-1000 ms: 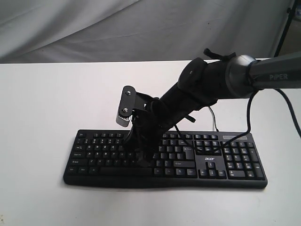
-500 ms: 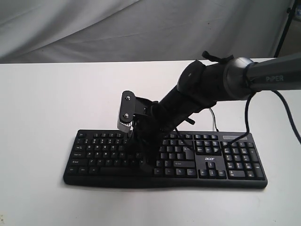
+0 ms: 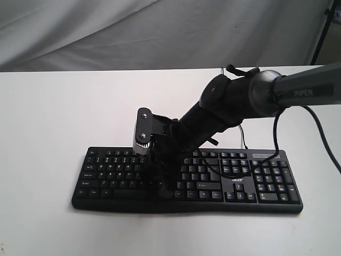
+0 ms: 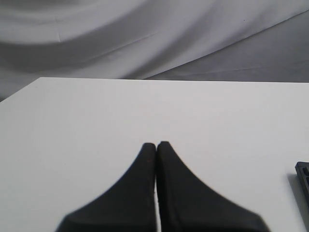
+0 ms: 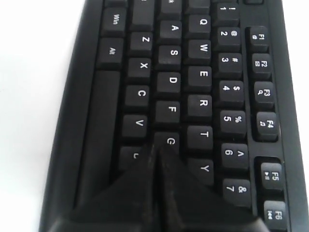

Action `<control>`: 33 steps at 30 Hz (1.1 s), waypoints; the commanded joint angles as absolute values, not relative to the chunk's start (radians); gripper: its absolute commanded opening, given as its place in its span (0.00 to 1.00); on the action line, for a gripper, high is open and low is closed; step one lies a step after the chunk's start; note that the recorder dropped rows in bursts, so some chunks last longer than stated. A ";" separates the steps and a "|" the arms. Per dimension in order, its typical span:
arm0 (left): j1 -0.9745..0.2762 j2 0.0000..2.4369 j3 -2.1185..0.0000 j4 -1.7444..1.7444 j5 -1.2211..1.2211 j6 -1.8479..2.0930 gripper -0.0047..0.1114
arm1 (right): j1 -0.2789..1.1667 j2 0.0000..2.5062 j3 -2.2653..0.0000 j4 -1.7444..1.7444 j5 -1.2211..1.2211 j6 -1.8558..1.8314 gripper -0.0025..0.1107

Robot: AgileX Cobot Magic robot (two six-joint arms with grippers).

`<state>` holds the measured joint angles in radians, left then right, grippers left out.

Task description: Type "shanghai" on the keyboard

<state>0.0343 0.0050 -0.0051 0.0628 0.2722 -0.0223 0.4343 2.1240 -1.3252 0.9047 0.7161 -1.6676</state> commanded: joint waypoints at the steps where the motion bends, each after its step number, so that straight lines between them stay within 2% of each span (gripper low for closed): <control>1: 0.031 0.000 0.000 0.062 0.266 -0.024 0.05 | 0.429 2.124 -1.321 0.917 0.704 -1.687 0.02; 33: 0.031 0.000 0.000 0.062 0.266 -0.024 0.05 | 0.429 2.119 -1.323 0.917 0.682 -1.704 0.02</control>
<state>0.0343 0.0050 -0.0051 0.0628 0.2722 -0.0223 0.4343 2.1435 -1.3252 0.9268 0.6840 -1.6976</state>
